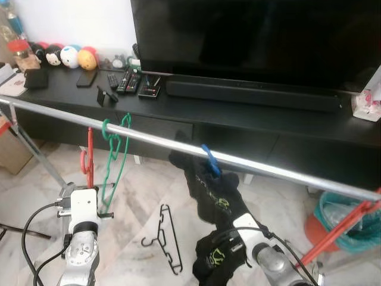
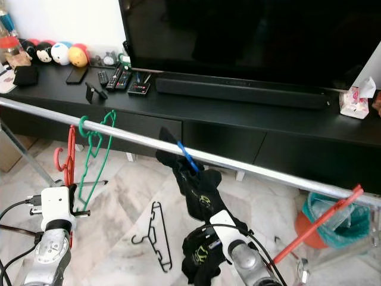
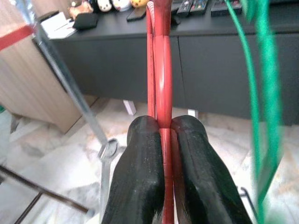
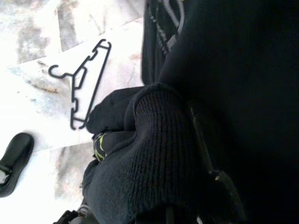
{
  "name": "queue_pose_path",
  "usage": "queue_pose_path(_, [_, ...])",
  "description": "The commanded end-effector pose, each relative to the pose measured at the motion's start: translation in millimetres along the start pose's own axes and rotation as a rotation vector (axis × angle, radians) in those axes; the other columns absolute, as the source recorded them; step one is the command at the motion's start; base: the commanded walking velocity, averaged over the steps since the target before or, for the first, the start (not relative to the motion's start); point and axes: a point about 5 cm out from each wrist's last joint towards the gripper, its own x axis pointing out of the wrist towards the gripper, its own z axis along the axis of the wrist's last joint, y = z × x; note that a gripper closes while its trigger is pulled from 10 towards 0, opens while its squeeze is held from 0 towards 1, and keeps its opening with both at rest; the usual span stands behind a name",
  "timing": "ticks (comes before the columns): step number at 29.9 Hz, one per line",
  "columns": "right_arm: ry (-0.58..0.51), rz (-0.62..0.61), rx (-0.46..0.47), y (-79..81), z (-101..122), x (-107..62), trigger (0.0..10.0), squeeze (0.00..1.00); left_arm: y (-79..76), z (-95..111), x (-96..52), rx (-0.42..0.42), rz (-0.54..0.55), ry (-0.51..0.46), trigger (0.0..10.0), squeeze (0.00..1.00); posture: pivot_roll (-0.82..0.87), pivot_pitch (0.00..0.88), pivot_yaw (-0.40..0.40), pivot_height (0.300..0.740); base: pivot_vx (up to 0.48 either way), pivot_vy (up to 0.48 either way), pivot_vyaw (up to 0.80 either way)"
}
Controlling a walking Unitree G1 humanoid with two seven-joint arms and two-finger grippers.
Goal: Hang hanger
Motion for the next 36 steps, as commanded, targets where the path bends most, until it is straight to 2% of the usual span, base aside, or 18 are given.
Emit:
queue_pose_path(1, [-0.017,-0.013,0.014,-2.0,4,0.8,10.0,0.00,2.2,-4,-3.9,0.005,0.002,0.017,10.0,0.00,-0.09,0.000,0.009,0.736,-0.382,0.000,0.00])
queue_pose_path(11, [-0.046,-0.007,0.032,2.6,9,2.0,10.0,0.00,0.2,-2,-3.0,-0.001,-0.005,0.023,10.0,0.00,-0.10,0.000,0.012,0.736,-0.378,0.000,0.00])
queue_pose_path(30, [-0.058,-0.023,0.042,-0.6,13,3.1,10.0,0.00,-1.1,-1,-2.4,-0.014,0.003,0.031,10.0,0.00,-0.09,0.000,0.005,0.736,-0.359,0.000,0.00])
queue_pose_path(36, [-0.056,-0.026,0.039,-1.2,14,3.9,10.0,0.00,-0.5,0,-2.1,-0.018,0.007,0.033,10.0,0.00,-0.09,0.000,0.007,0.736,-0.334,0.000,-0.68])
